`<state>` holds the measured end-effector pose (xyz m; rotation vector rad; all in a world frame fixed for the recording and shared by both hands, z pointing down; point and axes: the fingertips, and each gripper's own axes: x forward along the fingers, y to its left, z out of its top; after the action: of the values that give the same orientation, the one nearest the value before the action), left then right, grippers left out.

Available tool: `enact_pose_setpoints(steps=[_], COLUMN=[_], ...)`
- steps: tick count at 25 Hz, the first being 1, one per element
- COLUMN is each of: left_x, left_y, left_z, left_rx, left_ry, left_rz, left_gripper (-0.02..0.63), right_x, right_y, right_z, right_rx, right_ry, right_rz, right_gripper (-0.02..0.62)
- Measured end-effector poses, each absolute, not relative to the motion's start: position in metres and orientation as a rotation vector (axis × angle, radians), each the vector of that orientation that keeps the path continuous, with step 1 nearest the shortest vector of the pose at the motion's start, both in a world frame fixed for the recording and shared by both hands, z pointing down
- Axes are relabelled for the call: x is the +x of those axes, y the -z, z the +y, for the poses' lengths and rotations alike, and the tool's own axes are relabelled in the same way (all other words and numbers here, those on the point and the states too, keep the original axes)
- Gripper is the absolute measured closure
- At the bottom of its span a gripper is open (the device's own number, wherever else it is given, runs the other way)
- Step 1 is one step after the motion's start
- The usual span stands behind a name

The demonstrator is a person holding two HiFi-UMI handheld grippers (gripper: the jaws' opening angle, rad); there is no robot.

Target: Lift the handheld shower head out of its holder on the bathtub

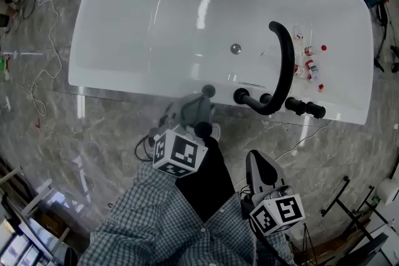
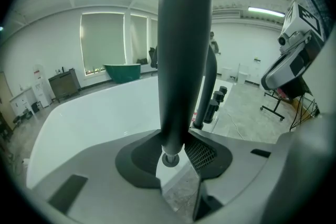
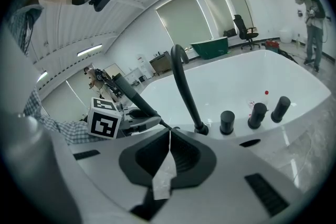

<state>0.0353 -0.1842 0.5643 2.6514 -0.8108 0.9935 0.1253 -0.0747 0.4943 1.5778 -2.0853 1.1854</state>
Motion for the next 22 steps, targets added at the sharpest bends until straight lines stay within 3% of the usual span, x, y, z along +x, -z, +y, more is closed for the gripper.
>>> enact_pose_setpoints(steps=[22], left_x=[0.021], left_y=[-0.477], left_z=[-0.169], left_rx=[2.627], left_ry=[-1.012], left_rz=[-0.841], left_gripper=[0.466], right_x=[0.141], right_y=[-0.429], right_z=[-0.094], right_rx=[1.648], right_ry=[-1.017], right_rz=[-2.147], right_gripper=[0.577])
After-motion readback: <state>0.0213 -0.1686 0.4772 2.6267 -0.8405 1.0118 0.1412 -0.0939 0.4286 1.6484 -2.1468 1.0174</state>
